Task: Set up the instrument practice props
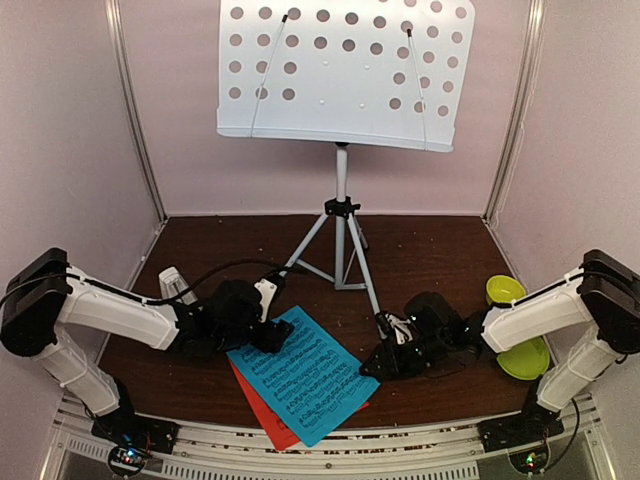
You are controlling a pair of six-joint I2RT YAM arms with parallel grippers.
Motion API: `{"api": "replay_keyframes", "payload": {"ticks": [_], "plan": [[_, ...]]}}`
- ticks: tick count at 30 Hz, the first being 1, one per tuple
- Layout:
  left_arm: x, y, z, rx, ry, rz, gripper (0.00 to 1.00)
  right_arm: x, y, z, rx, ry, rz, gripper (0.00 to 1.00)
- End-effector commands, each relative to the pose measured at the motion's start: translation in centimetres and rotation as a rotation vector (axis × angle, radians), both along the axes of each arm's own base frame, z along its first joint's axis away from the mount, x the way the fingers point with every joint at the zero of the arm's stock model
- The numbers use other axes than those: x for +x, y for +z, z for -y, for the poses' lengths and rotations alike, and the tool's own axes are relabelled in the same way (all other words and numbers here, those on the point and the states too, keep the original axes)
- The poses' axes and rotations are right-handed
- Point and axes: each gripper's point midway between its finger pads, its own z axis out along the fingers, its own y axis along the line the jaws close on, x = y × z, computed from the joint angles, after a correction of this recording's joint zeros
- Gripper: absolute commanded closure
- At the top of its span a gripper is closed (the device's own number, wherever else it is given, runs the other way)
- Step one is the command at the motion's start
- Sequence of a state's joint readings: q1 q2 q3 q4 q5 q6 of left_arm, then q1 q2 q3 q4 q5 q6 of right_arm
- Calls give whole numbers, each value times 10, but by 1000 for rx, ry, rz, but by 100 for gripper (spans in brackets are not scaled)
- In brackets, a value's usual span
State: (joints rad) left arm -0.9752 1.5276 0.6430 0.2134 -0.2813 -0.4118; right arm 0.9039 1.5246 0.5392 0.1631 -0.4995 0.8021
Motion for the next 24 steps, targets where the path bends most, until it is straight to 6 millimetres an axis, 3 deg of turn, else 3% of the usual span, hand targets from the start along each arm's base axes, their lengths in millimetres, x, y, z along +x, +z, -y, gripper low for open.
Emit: {"api": "replay_keyframes", "payload": {"ticks": [1, 7, 14, 24], "plan": [[3, 11, -3, -14, 21, 41, 28, -5, -10, -3, 8, -11, -39, 52], [6, 19, -10, -51, 55, 51, 28, -2, -5, 3, 4, -19, 4, 70], [8, 29, -13, -79, 60, 60, 28, 2, 16, -1, 36, 31, 102, 100], [7, 48, -18, -151, 8, 67, 21, 2, 45, 14, 15, 92, 270, 100]]}}
